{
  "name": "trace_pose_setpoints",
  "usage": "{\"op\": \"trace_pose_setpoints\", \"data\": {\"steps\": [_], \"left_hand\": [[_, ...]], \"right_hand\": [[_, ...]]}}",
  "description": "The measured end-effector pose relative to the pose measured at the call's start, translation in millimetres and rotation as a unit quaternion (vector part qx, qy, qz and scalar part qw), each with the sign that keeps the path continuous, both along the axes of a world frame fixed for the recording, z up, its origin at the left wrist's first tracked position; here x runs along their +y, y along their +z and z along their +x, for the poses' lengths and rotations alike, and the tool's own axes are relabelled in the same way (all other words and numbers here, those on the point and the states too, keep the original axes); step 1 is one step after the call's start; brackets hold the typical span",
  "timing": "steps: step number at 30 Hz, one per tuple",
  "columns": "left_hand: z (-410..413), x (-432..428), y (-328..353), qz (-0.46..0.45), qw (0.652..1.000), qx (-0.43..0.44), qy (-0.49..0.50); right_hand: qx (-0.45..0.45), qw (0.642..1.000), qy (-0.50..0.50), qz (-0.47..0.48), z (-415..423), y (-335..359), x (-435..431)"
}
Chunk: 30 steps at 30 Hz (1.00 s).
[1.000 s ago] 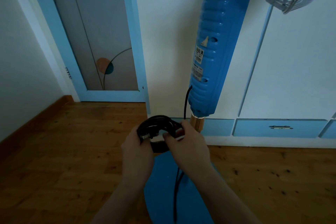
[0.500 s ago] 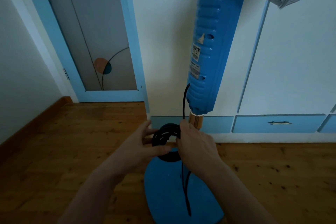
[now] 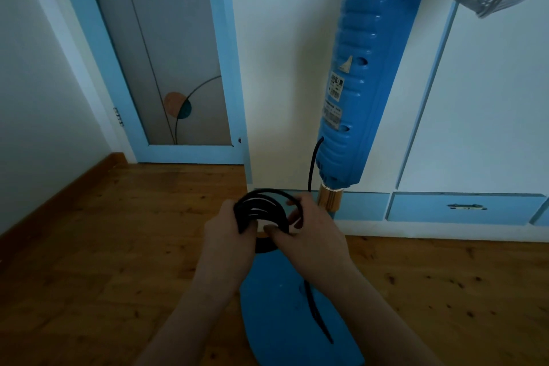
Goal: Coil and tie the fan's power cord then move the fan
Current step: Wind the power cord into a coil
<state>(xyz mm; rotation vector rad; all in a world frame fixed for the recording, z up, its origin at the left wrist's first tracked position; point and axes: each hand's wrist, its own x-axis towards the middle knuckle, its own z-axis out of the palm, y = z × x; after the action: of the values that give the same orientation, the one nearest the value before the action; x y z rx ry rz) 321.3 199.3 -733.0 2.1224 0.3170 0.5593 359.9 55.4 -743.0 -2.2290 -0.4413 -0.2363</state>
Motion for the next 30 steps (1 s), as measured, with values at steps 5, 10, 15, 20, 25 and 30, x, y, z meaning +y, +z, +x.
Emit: {"op": "trace_pose_setpoints", "data": {"steps": [5,10,15,20,25,30], "left_hand": [[0,-17,-6,-0.223,0.973,0.049,-0.037],[3,-12,-7,-0.224,0.967,0.094,-0.074],[3,-1,1,0.092,0.991,0.016,-0.096],[0,-5,-1,0.119,0.990,0.027,-0.076],[1,-11,4,-0.100,0.994,-0.023,-0.025],[2,-16,-2,-0.166,0.984,0.038,-0.049]], "right_hand": [[0.012,0.999,0.015,0.031,-2,-3,4],[-0.075,0.991,0.028,-0.107,3,0,-7],[-0.117,0.974,0.080,-0.178,4,3,-11],[-0.091,0.991,0.045,-0.089,6,3,-12],[-0.018,0.999,-0.011,-0.032,4,-4,-7],[-0.068,0.989,-0.014,-0.132,8,2,-13]]}}
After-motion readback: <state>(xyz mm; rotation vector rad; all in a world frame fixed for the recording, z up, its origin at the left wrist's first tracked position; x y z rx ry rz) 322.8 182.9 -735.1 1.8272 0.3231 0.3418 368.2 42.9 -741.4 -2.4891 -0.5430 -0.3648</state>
